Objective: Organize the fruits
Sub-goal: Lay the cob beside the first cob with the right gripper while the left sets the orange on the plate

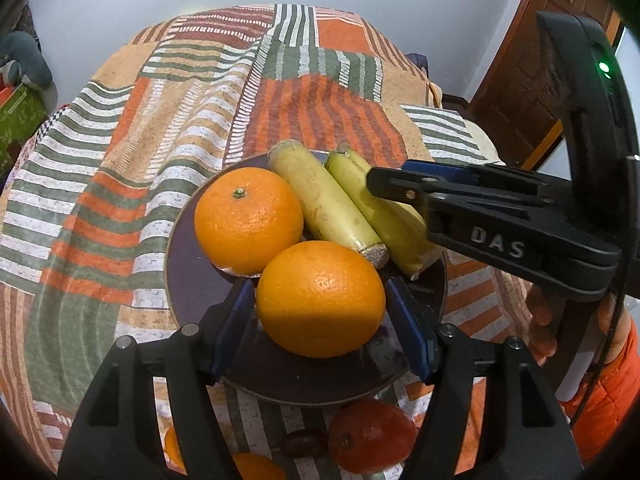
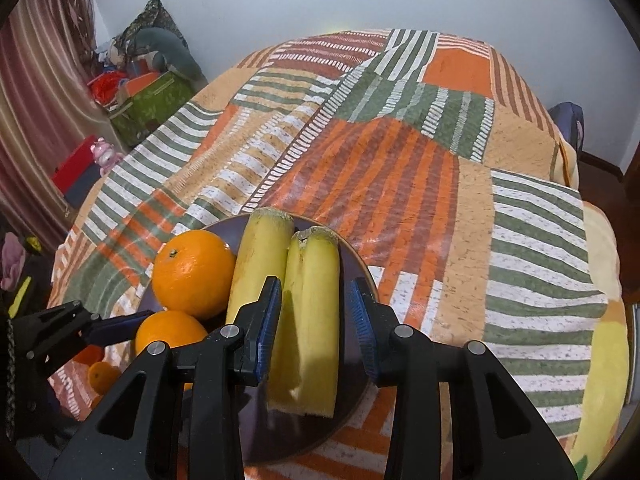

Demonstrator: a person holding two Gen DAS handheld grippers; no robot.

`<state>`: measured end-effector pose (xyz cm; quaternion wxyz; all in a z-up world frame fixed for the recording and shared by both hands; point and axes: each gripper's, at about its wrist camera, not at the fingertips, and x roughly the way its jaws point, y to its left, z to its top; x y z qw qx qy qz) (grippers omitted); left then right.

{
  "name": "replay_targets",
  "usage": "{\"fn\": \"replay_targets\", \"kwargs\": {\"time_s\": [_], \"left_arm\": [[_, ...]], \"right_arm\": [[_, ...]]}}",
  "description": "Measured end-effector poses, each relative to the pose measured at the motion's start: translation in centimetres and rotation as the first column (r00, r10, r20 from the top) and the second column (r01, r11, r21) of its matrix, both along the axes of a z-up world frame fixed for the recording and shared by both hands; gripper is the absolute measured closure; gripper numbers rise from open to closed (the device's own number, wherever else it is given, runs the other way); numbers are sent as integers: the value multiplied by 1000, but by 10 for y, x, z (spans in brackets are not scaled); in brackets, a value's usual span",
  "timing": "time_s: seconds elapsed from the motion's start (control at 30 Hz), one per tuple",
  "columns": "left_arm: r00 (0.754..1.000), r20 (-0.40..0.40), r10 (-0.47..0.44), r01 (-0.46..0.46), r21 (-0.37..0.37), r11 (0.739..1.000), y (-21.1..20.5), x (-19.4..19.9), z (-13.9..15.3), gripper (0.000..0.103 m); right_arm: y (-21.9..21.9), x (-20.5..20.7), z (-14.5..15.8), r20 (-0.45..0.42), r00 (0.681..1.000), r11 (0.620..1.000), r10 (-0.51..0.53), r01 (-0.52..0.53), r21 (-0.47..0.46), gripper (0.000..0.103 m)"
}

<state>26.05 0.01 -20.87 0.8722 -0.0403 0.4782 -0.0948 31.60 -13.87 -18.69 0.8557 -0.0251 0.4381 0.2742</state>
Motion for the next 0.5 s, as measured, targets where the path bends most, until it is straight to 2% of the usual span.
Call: {"fn": "replay_targets", "kwargs": {"time_s": [0.17, 0.33, 0.5], "left_arm": [[999, 44, 18, -19, 18, 1000, 6, -13, 19, 35], [994, 95, 44, -47, 26, 999, 18, -32, 42, 32], [987, 145, 67, -75, 48, 996, 29, -55, 62, 30]], "right_arm": [[-5, -19, 17, 48, 999, 1000, -8, 8, -8, 69], [-9, -44, 35, 103, 995, 1000, -15, 16, -9, 59], [-12, -72, 51, 142, 990, 1000, -12, 11, 6, 54]]}}
